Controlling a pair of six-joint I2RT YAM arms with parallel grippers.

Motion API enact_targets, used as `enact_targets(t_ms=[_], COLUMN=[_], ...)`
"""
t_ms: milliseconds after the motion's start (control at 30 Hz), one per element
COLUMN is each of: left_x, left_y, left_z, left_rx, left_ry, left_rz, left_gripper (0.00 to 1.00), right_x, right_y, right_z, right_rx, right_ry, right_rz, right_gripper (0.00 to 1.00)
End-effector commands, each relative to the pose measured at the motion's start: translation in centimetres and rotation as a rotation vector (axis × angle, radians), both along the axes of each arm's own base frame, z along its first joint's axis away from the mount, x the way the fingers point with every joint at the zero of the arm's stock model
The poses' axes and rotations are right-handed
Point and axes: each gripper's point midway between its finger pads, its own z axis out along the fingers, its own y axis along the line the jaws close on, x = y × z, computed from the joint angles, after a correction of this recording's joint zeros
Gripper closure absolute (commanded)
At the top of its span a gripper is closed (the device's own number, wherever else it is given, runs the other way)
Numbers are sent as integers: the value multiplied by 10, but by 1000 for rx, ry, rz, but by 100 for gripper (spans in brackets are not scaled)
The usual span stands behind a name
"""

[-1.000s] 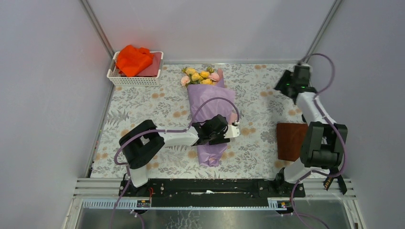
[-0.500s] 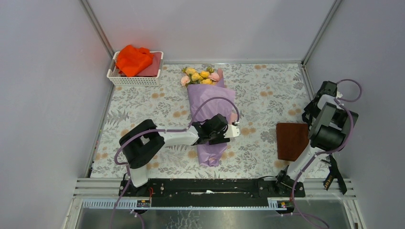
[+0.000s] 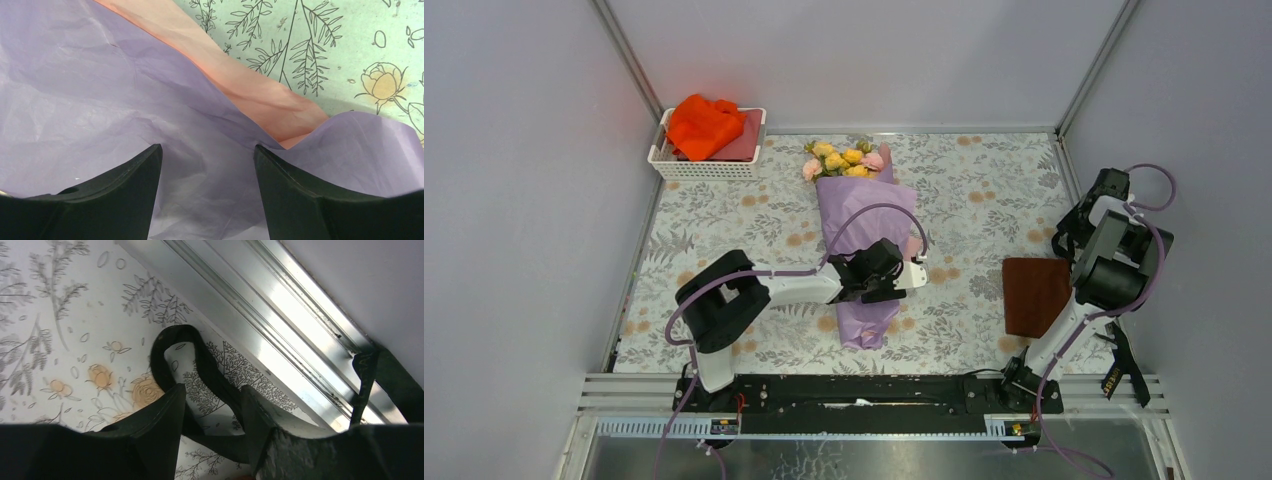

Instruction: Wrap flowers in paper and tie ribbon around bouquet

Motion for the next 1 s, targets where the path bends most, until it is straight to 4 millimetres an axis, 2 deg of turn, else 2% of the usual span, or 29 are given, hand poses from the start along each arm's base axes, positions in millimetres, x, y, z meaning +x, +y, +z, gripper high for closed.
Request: enact_targets(t_ms=[0,67,133,400,533,567,700,767,833,900,967], left_x=[-43,-43,-43,-43,-44,-44,-43,-43,-43,-43,-43], left_y=[49,50,49,49,50,50,50,51,50,52,54], left_z=[-70,-71,-72,-73,-75,-75,-75,-75,-74,-75,-75], left_rx=[225,231,236,243,247,247,248,249,247,250,253], left_ry=[208,210,216,221,226,226,222,220,219,217,208], left_rz=[-10,-11,-9,-9,-6,-5,-4,-4,-5,-5,-3], left_gripper=[24,24,24,24,24,24,24,24,24,24,24], right_x=[26,31,34,43,37,35,41,53,73,100,121], right_y=[-5,-1,2,17,17,18,20,16,18,23,32], right_z=[63,69,64,16,-9,-12,-5,17,62,133,225], right_rx=[-115,-113,-91,60,98,106,115,100,94,60,28], right_ry=[-176,-212,-210,-115,-18,-4,-27,-70,-163,-325,-538], right_rz=[49,71,78,129,119,120,142,153,184,236,279], right_gripper=[48,48,48,48,51,55,99,100,100,100,100])
